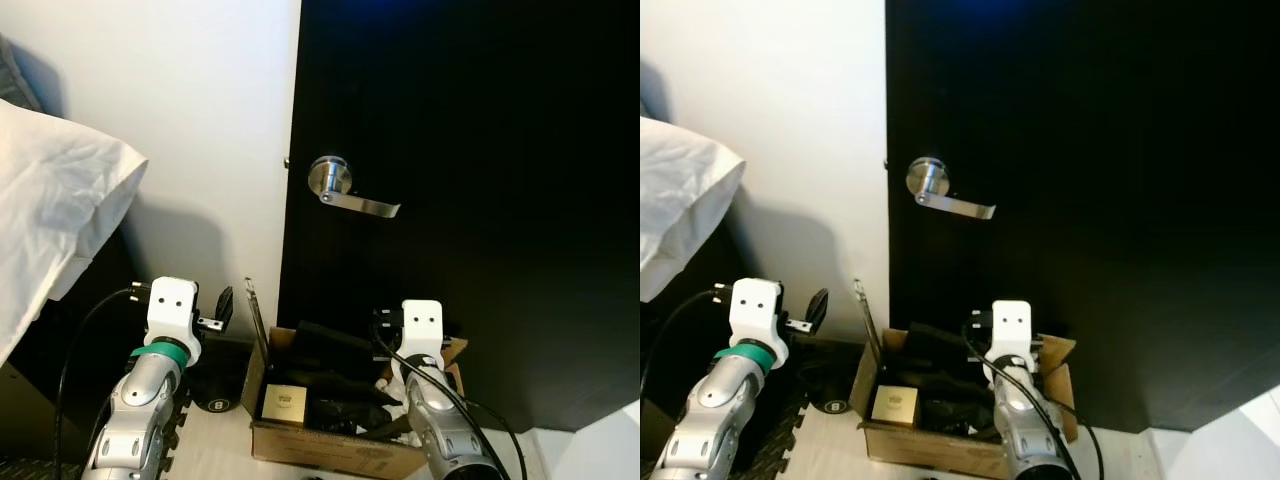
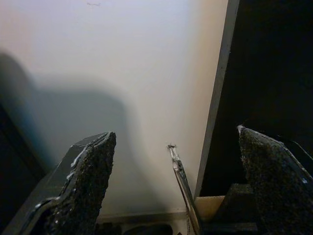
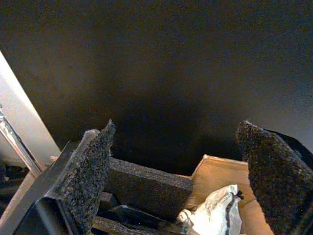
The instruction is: Clean up the room
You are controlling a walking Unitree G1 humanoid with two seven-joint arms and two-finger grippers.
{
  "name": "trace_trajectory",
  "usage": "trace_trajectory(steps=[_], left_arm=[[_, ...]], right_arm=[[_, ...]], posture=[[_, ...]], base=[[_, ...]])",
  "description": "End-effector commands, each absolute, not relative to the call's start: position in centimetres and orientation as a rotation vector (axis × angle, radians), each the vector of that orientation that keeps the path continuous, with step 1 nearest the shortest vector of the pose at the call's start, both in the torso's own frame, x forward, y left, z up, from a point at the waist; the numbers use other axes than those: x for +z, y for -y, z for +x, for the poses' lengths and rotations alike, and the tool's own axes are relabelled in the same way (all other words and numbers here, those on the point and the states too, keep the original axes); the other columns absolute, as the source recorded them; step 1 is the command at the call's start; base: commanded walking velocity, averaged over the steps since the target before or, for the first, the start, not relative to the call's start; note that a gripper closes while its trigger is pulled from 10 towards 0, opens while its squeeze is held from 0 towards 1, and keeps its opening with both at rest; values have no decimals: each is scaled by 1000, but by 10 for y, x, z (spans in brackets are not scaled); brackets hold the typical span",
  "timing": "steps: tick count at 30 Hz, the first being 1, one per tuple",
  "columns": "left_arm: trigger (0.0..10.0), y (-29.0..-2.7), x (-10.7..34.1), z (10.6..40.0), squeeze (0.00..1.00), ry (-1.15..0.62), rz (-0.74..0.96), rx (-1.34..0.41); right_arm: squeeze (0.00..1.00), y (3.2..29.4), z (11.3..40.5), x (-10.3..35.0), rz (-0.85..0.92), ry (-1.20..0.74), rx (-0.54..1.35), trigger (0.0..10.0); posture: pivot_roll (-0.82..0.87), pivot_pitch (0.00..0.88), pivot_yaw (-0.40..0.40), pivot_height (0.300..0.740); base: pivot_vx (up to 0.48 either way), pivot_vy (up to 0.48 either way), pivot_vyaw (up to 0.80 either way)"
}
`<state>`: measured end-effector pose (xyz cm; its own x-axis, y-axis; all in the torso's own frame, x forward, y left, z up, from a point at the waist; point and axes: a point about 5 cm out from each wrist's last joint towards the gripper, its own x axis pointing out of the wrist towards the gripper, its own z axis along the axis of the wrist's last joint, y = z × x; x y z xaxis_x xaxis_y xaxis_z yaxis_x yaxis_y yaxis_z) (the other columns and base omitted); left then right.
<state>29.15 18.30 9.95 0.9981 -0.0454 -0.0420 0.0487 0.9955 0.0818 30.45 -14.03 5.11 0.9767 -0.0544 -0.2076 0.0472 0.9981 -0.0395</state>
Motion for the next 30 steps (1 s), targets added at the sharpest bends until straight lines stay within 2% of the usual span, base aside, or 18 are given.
trace_trajectory(steps=[1,30], left_arm=[[10000,-182,96,290,0,-61,84,-54],[10000,-183,94,291,0,-94,113,-72]], right_arm=[[0,143,302,46,-30,-232,-60,10000],[0,142,301,43,-2,-244,-76,10000]], posture=[[118,0,-34,740],[127,0,-20,740]], base=[[-247,0,0],[-9,0,0]])
